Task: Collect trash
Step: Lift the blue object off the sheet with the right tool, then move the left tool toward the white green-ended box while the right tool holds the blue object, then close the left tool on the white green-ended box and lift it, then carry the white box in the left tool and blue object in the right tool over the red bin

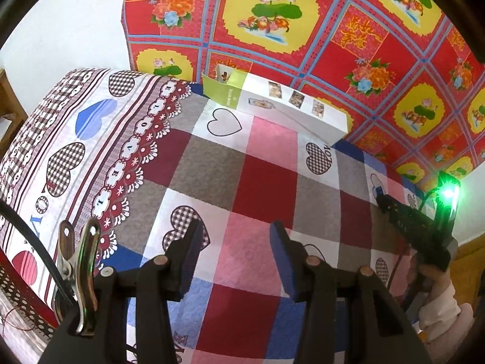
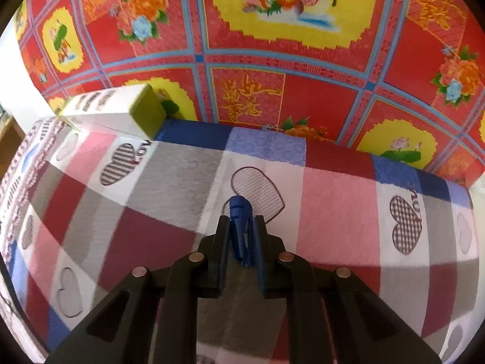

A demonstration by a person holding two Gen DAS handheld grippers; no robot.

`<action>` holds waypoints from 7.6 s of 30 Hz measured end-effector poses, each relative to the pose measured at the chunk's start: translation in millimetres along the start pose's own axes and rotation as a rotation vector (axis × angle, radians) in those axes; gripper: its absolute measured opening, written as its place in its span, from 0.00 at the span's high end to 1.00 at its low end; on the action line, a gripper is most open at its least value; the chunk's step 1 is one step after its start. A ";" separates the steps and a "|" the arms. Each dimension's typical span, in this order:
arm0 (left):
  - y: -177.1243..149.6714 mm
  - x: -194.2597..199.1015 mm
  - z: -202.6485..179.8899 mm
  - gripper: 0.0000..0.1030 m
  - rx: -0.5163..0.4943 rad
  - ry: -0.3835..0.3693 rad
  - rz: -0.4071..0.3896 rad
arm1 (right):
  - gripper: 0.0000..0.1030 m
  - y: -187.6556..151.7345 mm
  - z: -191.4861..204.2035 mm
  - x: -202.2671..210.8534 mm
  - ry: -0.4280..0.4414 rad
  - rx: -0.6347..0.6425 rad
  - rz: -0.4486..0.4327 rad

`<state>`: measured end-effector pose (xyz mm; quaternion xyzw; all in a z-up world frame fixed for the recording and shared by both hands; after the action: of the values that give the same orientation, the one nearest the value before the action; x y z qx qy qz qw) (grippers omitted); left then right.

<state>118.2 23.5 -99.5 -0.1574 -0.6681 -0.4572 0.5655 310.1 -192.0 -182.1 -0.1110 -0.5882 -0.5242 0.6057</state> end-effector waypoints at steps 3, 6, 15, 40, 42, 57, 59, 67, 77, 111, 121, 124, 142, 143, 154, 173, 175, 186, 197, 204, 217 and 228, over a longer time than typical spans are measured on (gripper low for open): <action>-1.4 2.5 2.3 0.53 -0.007 -0.008 -0.002 | 0.84 -4.2 7.3 13.7 0.019 -0.025 -0.023; -1.3 5.0 4.3 0.53 -0.011 -0.018 -0.006 | 0.84 -9.0 16.4 26.3 0.033 -0.034 -0.039; 7.0 8.3 6.8 0.53 -0.038 -0.041 -0.017 | 0.84 -25.9 27.4 60.9 0.063 -0.110 -0.094; 132.4 -35.9 -32.4 0.53 -0.074 -0.033 -0.109 | 0.84 9.2 44.3 49.4 0.145 -0.102 -0.137; 142.7 -41.6 -39.7 0.53 -0.081 -0.026 -0.124 | 0.84 15.1 44.9 43.2 0.154 -0.098 -0.136; 158.4 -95.8 -37.9 0.52 -0.010 0.047 -0.059 | 0.84 69.4 38.0 -16.6 0.194 -0.088 -0.112; 150.3 -94.7 -39.4 0.51 -0.038 0.041 -0.071 | 0.84 71.6 37.5 -18.1 0.200 -0.087 -0.112; 115.7 -94.9 -37.0 0.51 -0.102 0.024 -0.014 | 0.84 55.3 39.9 -1.8 0.209 -0.052 -0.114; 108.4 -64.4 -76.6 0.43 -0.436 -0.055 -0.056 | 0.84 14.9 32.8 34.3 0.210 -0.080 -0.134; 129.6 -127.1 -124.0 0.13 -0.912 -0.178 0.243 | 0.84 -42.0 13.5 60.2 0.201 -0.121 -0.110; 54.0 -115.3 -130.6 0.23 -1.068 -0.147 0.283 | 0.84 -40.9 9.7 69.4 0.197 -0.133 -0.131; 37.9 -105.8 -136.4 0.23 -1.071 -0.158 0.269 | 0.84 -42.4 9.4 72.5 0.201 -0.141 -0.137; -4.3 -43.8 -134.8 0.58 -0.810 -0.161 0.062 | 0.84 -76.2 19.1 105.0 0.161 -0.208 -0.176; -3.0 -41.3 -132.0 0.58 -0.785 -0.159 0.056 | 0.84 -78.8 20.3 107.6 0.156 -0.213 -0.180; -18.0 17.4 -116.0 0.58 -0.584 -0.138 -0.063 | 0.84 -102.9 39.9 135.4 0.107 -0.248 -0.220; -52.4 70.2 -128.9 0.58 -0.602 -0.229 -0.148 | 0.84 -150.0 54.3 182.5 0.034 -0.345 -0.305; -59.6 75.0 -133.1 0.58 -0.627 -0.242 -0.151 | 0.84 -155.1 54.2 187.4 0.022 -0.358 -0.313; -104.2 96.7 -169.4 0.58 -0.788 -0.354 -0.134 | 0.84 -202.4 38.5 223.8 -0.069 -0.487 -0.363; -156.5 116.9 -222.8 0.58 -0.962 -0.475 -0.108 | 0.84 -268.0 11.3 266.4 -0.188 -0.641 -0.410; -200.7 133.8 -258.5 0.58 -1.072 -0.550 -0.088 | 0.84 -316.2 -9.1 294.7 -0.263 -0.728 -0.426; -310.4 157.3 -331.1 0.58 -1.267 -0.629 -0.036 | 0.84 -431.9 -49.3 345.1 -0.378 -0.914 -0.421; -416.5 160.8 -403.2 0.58 -1.380 -0.707 0.027 | 0.84 -535.6 -86.7 373.5 -0.458 -1.083 -0.411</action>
<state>11.9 -565.7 -158.3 -0.6186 -0.3710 -0.6856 0.0983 -138.5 -673.6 -155.3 -0.3965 -0.3630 -0.8170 0.2088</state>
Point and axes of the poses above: each gripper's, at about its wrist camera, not at the fingertips, and x roughly against the way its jaws point, z to its left, y to its top, the point moved 3 cm from there along -x, roughly the way its jaws point, and after that the axes turned 12 degrees about y, right-handed, at the moved point
